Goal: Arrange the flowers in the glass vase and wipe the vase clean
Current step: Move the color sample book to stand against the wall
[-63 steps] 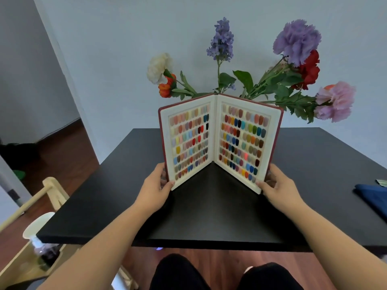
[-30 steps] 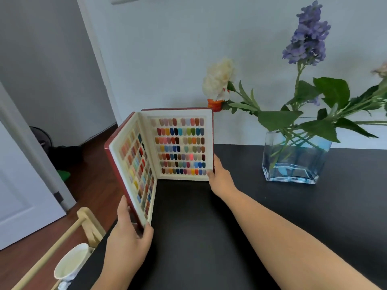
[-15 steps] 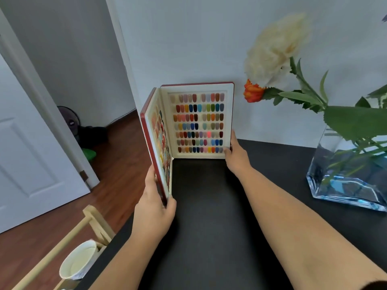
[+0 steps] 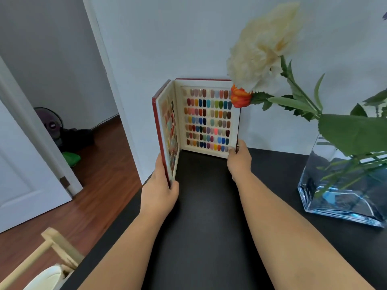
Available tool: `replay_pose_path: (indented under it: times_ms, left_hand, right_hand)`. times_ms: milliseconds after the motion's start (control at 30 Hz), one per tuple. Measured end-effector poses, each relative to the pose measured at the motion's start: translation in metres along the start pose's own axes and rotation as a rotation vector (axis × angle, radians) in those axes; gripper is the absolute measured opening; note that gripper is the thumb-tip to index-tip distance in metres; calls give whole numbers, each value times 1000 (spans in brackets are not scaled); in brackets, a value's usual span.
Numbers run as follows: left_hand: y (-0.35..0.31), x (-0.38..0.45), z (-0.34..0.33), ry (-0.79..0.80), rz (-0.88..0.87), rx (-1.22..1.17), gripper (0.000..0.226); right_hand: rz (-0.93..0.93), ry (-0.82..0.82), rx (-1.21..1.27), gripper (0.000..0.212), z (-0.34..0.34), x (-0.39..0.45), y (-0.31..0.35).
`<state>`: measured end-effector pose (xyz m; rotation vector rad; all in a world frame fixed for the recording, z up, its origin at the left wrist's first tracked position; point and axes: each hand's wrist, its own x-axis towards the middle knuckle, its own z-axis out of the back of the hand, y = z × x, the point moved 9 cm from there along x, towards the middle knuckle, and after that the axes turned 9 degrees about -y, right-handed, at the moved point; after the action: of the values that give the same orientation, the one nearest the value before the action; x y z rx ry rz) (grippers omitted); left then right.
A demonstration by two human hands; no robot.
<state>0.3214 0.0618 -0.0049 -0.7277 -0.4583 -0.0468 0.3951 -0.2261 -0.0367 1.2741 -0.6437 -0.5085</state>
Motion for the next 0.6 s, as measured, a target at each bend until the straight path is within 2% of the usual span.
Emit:
replay_pose_path:
  times_ms: [200,400,600]
  left_hand:
    - [-1,11,-11,21,-16,-21,72]
    - [5,29,-27,42,69,-60,54]
    - [9,50,-42,69,108,-81,51]
  right_hand:
    - [-96,-238,111,23,47,-7,-11]
    - [-89,-375,54,27,79,-8,-14]
    - [-136,-480,90,31,92,-1,-20]
